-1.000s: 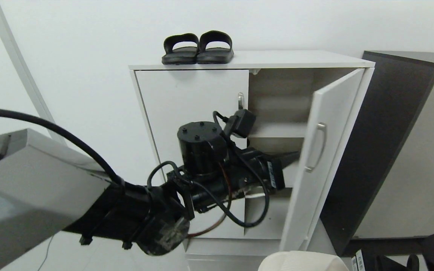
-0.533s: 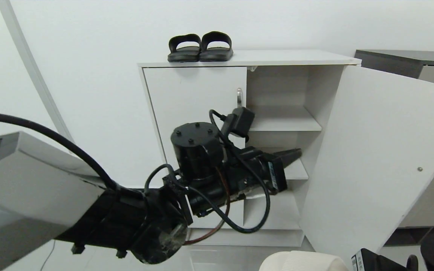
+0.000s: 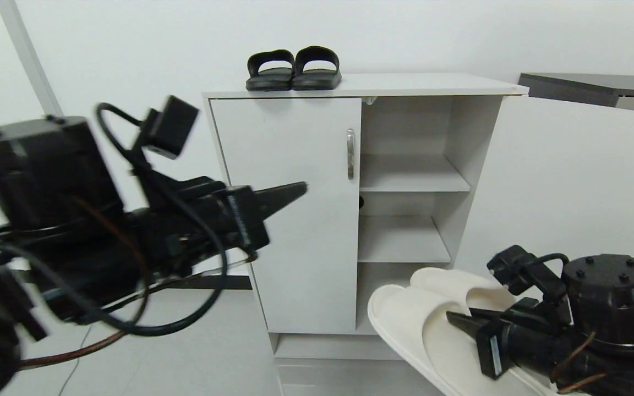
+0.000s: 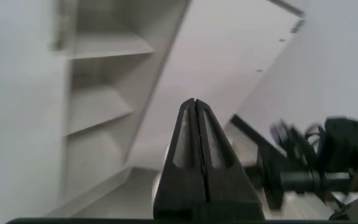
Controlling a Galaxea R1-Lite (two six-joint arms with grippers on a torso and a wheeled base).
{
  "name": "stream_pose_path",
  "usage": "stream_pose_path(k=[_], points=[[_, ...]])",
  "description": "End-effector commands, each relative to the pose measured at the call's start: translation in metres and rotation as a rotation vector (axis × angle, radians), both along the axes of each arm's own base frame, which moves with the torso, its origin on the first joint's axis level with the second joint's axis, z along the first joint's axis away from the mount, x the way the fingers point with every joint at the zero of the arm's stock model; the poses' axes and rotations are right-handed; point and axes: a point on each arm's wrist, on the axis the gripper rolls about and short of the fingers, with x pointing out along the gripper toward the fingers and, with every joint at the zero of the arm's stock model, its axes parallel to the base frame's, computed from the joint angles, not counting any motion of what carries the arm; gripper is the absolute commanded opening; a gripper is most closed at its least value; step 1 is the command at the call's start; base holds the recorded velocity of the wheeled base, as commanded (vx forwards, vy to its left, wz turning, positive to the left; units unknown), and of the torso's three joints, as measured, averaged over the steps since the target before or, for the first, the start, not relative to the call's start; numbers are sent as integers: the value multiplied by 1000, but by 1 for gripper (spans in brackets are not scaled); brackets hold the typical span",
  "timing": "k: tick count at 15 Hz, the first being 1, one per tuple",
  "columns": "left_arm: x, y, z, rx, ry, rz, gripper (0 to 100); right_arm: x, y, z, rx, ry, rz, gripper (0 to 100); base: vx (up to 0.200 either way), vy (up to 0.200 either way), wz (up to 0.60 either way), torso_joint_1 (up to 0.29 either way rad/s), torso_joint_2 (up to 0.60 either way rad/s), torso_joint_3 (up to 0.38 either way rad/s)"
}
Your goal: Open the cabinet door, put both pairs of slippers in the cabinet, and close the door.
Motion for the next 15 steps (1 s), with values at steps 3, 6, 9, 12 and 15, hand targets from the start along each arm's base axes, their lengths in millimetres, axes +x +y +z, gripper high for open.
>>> stream_pose_path(k=[3,6,9,12,15], points=[[-159,120,-4,188,-33,420,0,59,45,-23,17,-120,-273,0,0,0,0,0,0,0],[-199,144,-37,259,35,729,0,83,61,-31,17,-188,-387,0,0,0,0,0,0,0],[-216,145,-76,283,51,952,0,87,60,-35,2,-191,-426,0,0,0,0,0,0,0],[-229,142,-117,408,15,1086,0,88,60,-40,-18,-190,-461,0,0,0,0,0,0,0],[-226,140,-143,379,27,1158,0,84,60,-43,-25,-181,-456,0,0,0,0,0,0,0]])
